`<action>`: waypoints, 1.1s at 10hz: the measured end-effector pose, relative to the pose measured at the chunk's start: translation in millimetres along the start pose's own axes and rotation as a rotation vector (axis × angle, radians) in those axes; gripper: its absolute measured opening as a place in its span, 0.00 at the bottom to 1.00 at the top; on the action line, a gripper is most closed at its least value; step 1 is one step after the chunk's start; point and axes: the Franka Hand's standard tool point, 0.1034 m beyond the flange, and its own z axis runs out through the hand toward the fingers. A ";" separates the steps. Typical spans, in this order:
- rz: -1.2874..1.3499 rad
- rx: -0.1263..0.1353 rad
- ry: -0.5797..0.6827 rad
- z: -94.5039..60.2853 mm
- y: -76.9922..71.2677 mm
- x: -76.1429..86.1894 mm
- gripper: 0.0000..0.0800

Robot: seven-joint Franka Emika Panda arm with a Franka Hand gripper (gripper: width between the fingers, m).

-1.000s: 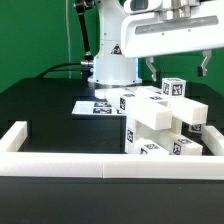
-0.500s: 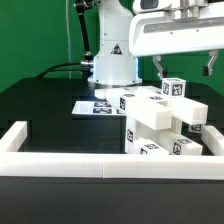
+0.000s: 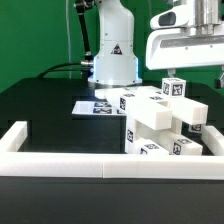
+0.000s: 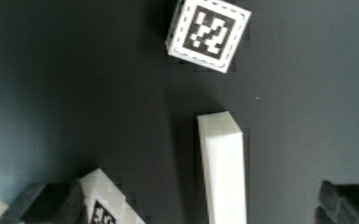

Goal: Assemble chair

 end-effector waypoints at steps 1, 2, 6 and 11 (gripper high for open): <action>0.000 0.000 -0.001 0.3 0.1 -0.2 0.81; 0.006 0.001 0.002 1.3 -0.4 -1.3 0.81; 0.043 0.001 -0.019 15.8 -17.5 -28.6 0.81; 0.067 -0.003 -0.021 24.2 -15.4 -30.4 0.81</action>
Offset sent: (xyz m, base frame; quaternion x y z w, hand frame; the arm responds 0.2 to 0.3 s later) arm -0.0339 0.0281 -0.0161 0.0047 0.0005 0.0798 0.9968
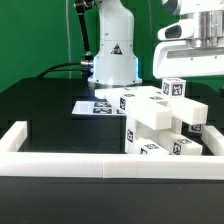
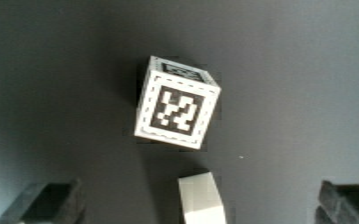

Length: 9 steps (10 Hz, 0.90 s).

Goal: Assemble chair

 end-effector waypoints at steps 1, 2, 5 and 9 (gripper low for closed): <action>0.046 -0.006 -0.017 6.5 0.3 -1.0 0.81; 0.066 -0.009 -0.031 11.4 -0.6 1.8 0.81; 0.063 -0.009 -0.026 13.2 1.0 3.2 0.81; 0.102 -0.009 -0.027 13.7 1.1 2.6 0.81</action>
Offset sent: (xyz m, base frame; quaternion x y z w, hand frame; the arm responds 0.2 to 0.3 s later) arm 0.0000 0.0000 0.0000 0.0000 0.0000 0.0000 1.0000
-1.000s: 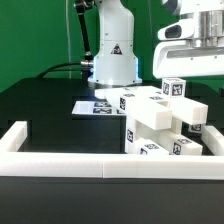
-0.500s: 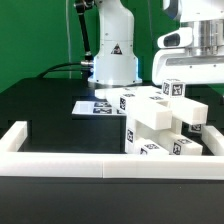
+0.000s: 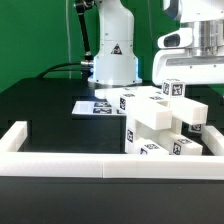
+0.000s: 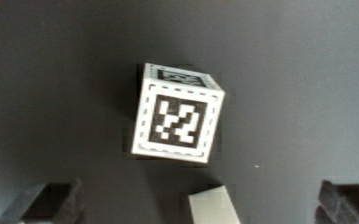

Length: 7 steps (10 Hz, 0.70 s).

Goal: Assemble chair

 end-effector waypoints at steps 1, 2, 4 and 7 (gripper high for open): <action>0.179 0.002 -0.012 1.1 -1.2 -3.6 0.81; 0.322 -0.007 -0.033 2.6 -6.2 -10.4 0.81; 0.450 -0.005 -0.035 8.5 -6.6 -12.4 0.81; 0.444 -0.029 -0.053 24.0 -1.5 -19.2 0.81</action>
Offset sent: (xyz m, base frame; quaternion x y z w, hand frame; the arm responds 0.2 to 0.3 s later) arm -0.0011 0.0066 -0.0105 0.0078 0.0056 0.2465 0.9691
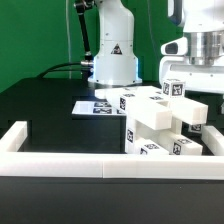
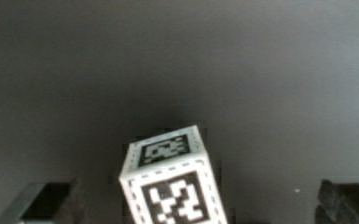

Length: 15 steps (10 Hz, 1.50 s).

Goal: Assemble chair

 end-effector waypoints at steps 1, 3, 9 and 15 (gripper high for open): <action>-0.011 -0.007 -0.002 3.7 2.9 0.1 0.81; -0.036 -0.014 -0.005 6.6 4.2 -1.3 0.81; -0.168 -0.040 -0.011 23.0 15.1 12.9 0.81; -0.172 -0.041 -0.011 23.6 12.7 8.6 0.36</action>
Offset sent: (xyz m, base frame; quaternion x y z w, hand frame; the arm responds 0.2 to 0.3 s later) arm 0.0021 -0.0067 -0.0120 -0.0250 0.0262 -0.0806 0.9961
